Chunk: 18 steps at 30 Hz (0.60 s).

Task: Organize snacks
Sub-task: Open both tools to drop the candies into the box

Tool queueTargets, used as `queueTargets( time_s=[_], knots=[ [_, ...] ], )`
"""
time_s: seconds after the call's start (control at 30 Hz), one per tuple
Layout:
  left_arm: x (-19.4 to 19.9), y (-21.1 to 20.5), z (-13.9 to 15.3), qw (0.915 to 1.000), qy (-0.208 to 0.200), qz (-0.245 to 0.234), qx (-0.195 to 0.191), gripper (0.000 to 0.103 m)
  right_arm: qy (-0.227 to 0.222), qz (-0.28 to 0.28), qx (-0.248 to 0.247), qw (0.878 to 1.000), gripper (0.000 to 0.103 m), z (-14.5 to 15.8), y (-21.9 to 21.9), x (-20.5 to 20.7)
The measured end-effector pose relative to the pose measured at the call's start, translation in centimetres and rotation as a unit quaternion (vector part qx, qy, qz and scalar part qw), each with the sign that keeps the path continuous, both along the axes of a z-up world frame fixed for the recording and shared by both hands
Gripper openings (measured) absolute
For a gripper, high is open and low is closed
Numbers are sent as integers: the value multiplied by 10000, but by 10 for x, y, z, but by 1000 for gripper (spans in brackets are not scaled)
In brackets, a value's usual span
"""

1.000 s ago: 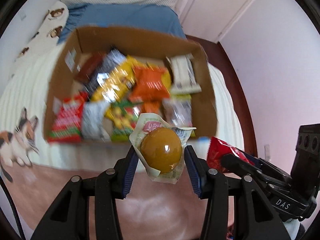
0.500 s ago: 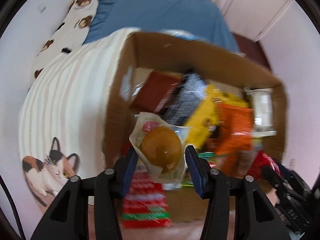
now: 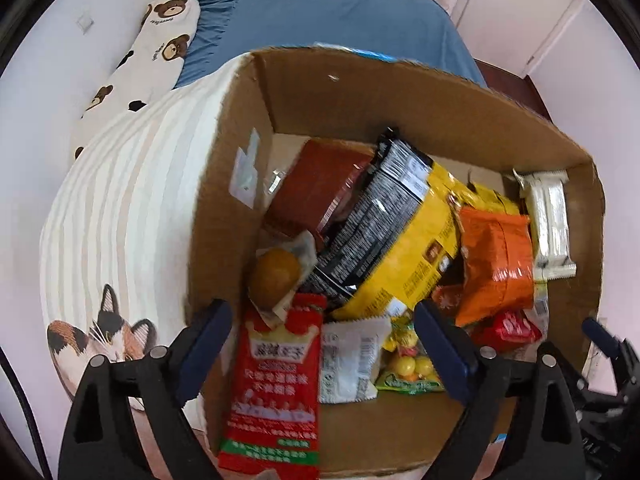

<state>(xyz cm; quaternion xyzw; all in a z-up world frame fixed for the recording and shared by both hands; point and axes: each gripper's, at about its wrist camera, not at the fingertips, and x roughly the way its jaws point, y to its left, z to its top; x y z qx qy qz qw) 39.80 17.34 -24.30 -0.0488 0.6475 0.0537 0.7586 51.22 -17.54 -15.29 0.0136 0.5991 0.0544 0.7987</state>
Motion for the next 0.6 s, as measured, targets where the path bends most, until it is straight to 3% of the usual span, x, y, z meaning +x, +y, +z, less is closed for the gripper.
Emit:
queueTargets(
  time_s=[0.3,0.6],
  knots=[
    [-26,-22,7,9998,-151,-112,87,93,-154,-23,-101,9998,101,17,-6,-11],
    [-51,-33,33,9991,-402,-117,8,93,-391,-76,-97,9992,101,40,-13,-31]
  ],
)
